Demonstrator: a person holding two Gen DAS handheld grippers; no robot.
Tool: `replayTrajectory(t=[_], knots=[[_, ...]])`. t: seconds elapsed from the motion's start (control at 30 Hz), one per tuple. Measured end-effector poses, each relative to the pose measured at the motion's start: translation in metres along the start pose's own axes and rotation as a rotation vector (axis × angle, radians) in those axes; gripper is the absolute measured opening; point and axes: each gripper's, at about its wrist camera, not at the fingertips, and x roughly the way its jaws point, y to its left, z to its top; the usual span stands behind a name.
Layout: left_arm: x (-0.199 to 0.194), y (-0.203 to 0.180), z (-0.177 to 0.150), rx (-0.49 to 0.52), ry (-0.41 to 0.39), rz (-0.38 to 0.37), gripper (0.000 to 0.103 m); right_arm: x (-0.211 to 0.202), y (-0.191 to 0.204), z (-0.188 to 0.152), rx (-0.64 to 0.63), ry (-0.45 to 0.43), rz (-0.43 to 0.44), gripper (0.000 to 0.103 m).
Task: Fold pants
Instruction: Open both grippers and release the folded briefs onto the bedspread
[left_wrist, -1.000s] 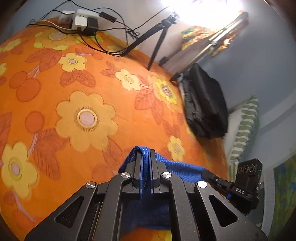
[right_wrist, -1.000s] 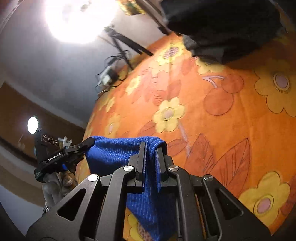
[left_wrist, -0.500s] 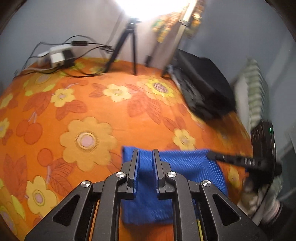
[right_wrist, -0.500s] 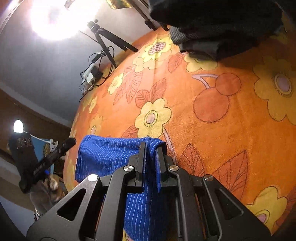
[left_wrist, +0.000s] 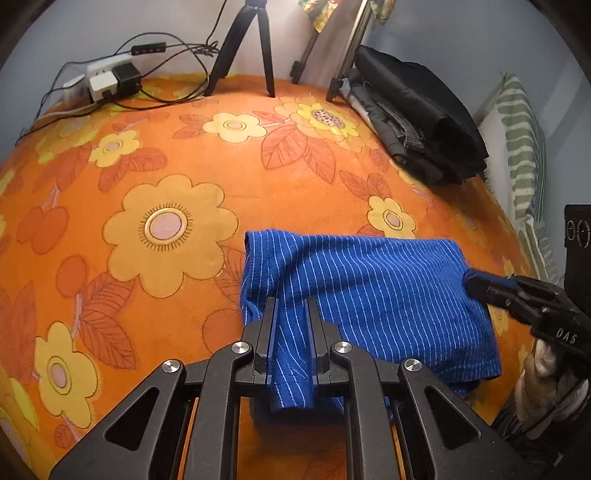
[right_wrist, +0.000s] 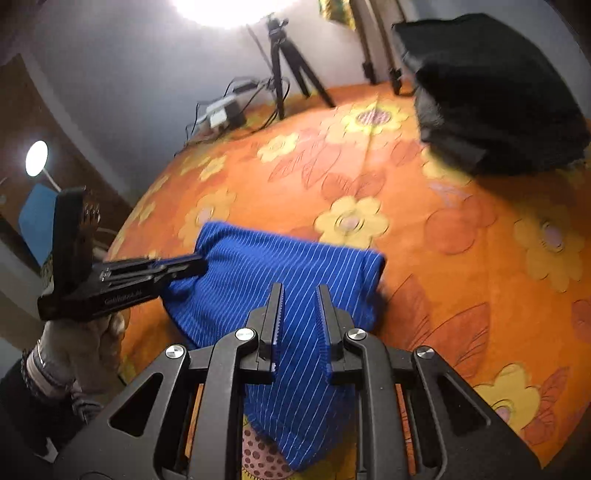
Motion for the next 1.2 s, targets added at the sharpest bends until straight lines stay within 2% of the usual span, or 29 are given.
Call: replayTrajectory(t=[0.17, 0.37, 0.4, 0.43, 0.5, 0.53, 0.57, 0.8, 1.2], knots=[[0.0, 0.0, -0.004, 0.028, -0.004, 0.006, 0.011, 0.014, -0.006, -0.014, 0.006, 0.047, -0.01, 0.017], [-0.01, 0.001, -0.003, 0.023, -0.013, 0.007, 0.012, 0.001, -0.009, -0.012, 0.015, 0.036, 0.014, 0.017], [-0.014, 0.001, -0.002, 0.019, -0.025, 0.009, 0.016, -0.005, -0.011, -0.011, 0.018, 0.02, 0.012, 0.019], [-0.018, 0.002, -0.001, 0.016, -0.037, 0.013, 0.027, -0.009, -0.012, -0.01, 0.019, 0.008, 0.003, 0.023], [-0.026, 0.002, 0.001, 0.014, -0.07, 0.032, 0.044, -0.017, -0.019, -0.008, 0.033, -0.036, -0.037, 0.06], [-0.027, 0.002, 0.002, 0.015, -0.076, 0.04, 0.046, -0.019, -0.021, -0.008, 0.042, -0.05, -0.049, 0.066], [-0.027, 0.003, 0.003, 0.014, -0.076, 0.047, 0.046, -0.02, -0.025, -0.007, 0.051, -0.053, -0.054, 0.068], [-0.017, 0.006, 0.004, -0.016, -0.04, 0.073, 0.05, -0.011, -0.041, -0.01, 0.106, -0.014, -0.055, 0.068], [-0.009, 0.005, 0.002, 0.0, -0.027, 0.103, 0.05, 0.005, -0.035, -0.014, 0.075, 0.011, -0.071, 0.068]])
